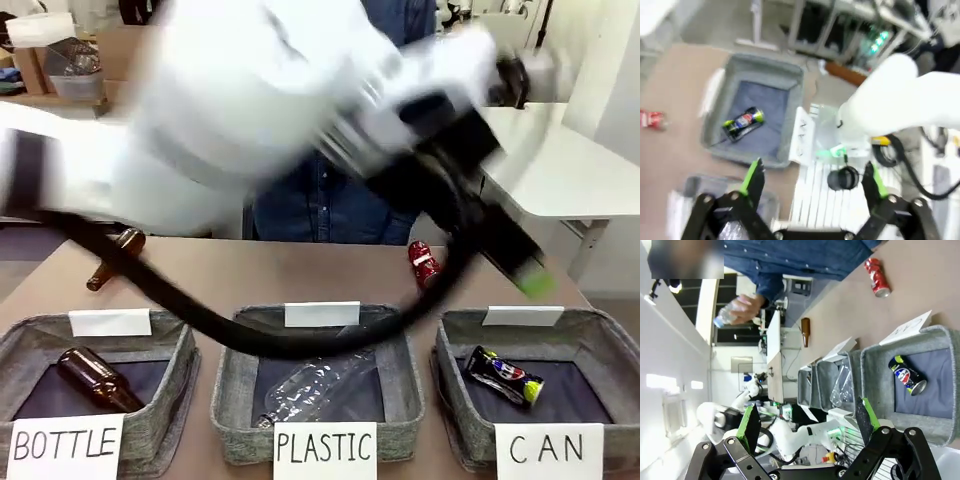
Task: Sort the can waste into the basket.
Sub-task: Pick up the can waste from the table and place it in the right Fabric basket.
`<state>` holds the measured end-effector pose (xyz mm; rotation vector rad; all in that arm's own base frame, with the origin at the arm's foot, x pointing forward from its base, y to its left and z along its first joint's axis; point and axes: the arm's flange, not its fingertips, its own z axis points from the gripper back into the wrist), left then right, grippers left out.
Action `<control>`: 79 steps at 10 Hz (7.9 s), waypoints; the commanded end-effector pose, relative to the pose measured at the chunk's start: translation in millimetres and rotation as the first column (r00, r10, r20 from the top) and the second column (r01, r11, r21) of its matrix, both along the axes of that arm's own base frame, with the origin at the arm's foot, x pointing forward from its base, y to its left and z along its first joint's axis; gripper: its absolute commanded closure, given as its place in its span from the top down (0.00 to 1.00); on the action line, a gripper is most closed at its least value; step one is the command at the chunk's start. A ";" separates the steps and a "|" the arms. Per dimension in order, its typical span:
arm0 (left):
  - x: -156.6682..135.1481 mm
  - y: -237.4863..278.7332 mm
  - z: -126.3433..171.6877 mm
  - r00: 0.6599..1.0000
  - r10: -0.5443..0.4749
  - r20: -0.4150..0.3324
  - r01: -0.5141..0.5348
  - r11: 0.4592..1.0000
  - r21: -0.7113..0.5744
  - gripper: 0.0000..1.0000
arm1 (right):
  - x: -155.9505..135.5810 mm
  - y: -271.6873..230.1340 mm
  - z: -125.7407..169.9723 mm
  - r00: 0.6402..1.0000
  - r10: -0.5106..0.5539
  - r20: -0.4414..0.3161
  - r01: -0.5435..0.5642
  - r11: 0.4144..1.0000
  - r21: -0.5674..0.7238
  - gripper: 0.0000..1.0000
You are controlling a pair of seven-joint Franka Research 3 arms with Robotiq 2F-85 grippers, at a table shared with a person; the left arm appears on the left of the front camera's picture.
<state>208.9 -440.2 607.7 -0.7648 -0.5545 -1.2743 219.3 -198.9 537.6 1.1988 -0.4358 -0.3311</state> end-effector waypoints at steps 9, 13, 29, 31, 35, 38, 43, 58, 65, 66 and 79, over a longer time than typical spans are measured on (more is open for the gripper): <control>80.5 495.4 -25.7 0.402 0.392 -0.827 -0.767 0.637 -0.070 1.00 | 79.1 183.2 48.1 0.988 0.094 -0.126 -0.055 0.957 0.284 1.00; 74.4 506.7 -16.7 0.414 0.512 -0.753 -0.767 0.641 0.014 1.00 | 66.7 187.7 41.1 0.989 0.137 -0.060 -0.120 0.965 0.231 1.00; 74.4 506.7 -16.7 0.414 0.512 -0.753 -0.767 0.641 0.014 1.00 | 217.3 284.9 13.3 0.979 0.132 -0.155 -0.203 0.569 -0.797 1.00; 74.4 506.7 -16.7 0.414 0.512 -0.753 -0.767 0.641 0.014 1.00 | 244.9 302.5 -38.8 0.990 0.119 -0.079 -0.121 0.403 -0.907 1.00; 74.4 506.7 -16.7 0.414 0.512 -0.753 -0.767 0.641 0.014 1.00 | 246.3 311.6 -48.5 0.975 0.201 -0.098 -0.191 0.523 -0.831 1.00; 74.4 506.7 -16.7 0.414 0.512 -0.753 -0.767 0.641 0.014 1.00 | 280.6 327.1 -86.5 0.958 0.229 -0.172 -0.251 0.378 -0.891 1.00; 74.4 506.7 -16.7 0.414 0.512 -0.753 -0.767 0.641 0.014 1.00 | 362.6 350.9 -176.3 0.942 0.128 -0.311 -0.335 0.297 -0.894 1.00; 74.4 506.7 -16.7 0.414 0.512 -0.753 -0.767 0.641 0.014 1.00 | 386.9 355.3 -231.4 0.921 0.039 -0.388 -0.383 0.283 -0.879 0.00; 74.4 506.7 -16.7 0.414 0.512 -0.753 -0.767 0.641 0.014 1.00 | 315.4 285.7 -114.0 0.927 0.244 -0.284 -0.356 0.335 -0.873 0.00; 74.4 506.7 -16.7 0.414 0.512 -0.753 -0.767 0.641 0.014 1.00 | 276.7 268.0 -75.1 0.919 0.307 -0.249 -0.347 0.324 -0.880 0.00; 74.4 506.7 -16.7 0.414 0.512 -0.753 -0.767 0.641 0.014 1.00 | 132.0 224.0 -59.5 0.752 0.587 -0.301 -0.537 0.279 -0.796 1.00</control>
